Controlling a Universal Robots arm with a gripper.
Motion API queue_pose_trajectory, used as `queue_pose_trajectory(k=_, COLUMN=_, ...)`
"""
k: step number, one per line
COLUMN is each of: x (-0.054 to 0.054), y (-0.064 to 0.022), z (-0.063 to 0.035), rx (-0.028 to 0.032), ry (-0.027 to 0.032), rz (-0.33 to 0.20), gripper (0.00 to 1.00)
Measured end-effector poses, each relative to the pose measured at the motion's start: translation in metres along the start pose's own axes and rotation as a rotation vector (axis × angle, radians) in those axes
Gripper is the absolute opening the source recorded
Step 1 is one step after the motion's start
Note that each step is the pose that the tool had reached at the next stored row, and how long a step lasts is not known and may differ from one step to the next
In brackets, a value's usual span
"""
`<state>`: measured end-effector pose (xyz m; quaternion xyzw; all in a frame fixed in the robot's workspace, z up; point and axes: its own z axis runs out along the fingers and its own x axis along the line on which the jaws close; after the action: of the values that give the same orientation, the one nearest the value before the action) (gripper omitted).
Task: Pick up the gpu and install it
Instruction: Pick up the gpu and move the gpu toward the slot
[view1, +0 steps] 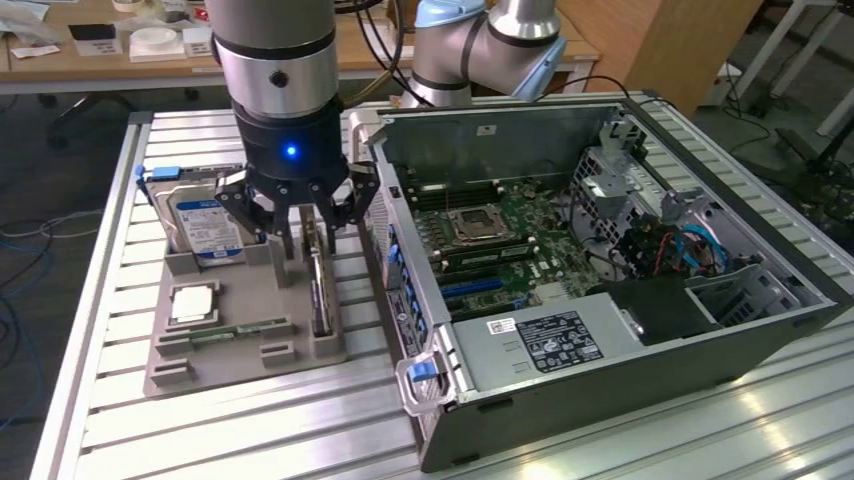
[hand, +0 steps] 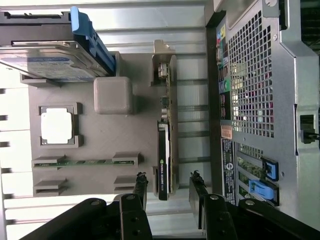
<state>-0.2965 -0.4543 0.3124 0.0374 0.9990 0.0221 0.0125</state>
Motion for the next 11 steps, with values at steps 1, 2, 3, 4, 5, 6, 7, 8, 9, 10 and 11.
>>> queue_pose_trajectory(k=1, x=0.0000, y=0.0000, z=0.0007, rx=0.0000, ry=0.0001, rz=0.000, gripper=0.47)
queue_pose_trajectory(k=2, x=0.0000, y=-0.0001, z=0.0014, rx=0.0001, ry=0.0000, rz=0.000, gripper=0.47)
queue_pose_trajectory(k=3, x=0.0000, y=-0.0001, z=0.0021, rx=0.0001, ry=0.0001, rz=0.000, gripper=0.47)
queue_pose_trajectory(k=4, x=0.0001, y=-0.0001, z=0.0026, rx=0.0001, ry=0.0001, rz=0.000, gripper=0.47)
queue_pose_trajectory(k=5, x=0.0001, y=-0.0001, z=0.0030, rx=0.0001, ry=0.0001, rz=0.000, gripper=0.47)
queue_pose_trajectory(k=6, x=0.0001, y=-0.0001, z=0.0031, rx=0.0003, ry=0.0003, rz=0.000, gripper=0.47)
queue_pose_trajectory(k=7, x=0.0001, y=-0.0002, z=0.0031, rx=0.0003, ry=0.0002, rz=0.000, gripper=0.47)
queue_pose_trajectory(k=8, x=0.0001, y=-0.0001, z=0.0032, rx=0.0001, ry=0.0001, rz=0.000, gripper=0.47)
queue_pose_trajectory(k=9, x=0.0001, y=-0.0001, z=0.0032, rx=0.0000, ry=0.0001, rz=0.000, gripper=0.47)
queue_pose_trajectory(k=10, x=0.0001, y=-0.0001, z=0.0032, rx=0.0001, ry=0.0001, rz=0.000, gripper=0.47)
queue_pose_trajectory(k=11, x=0.0001, y=-0.0001, z=0.0032, rx=0.0001, ry=0.0001, rz=0.000, gripper=0.47)
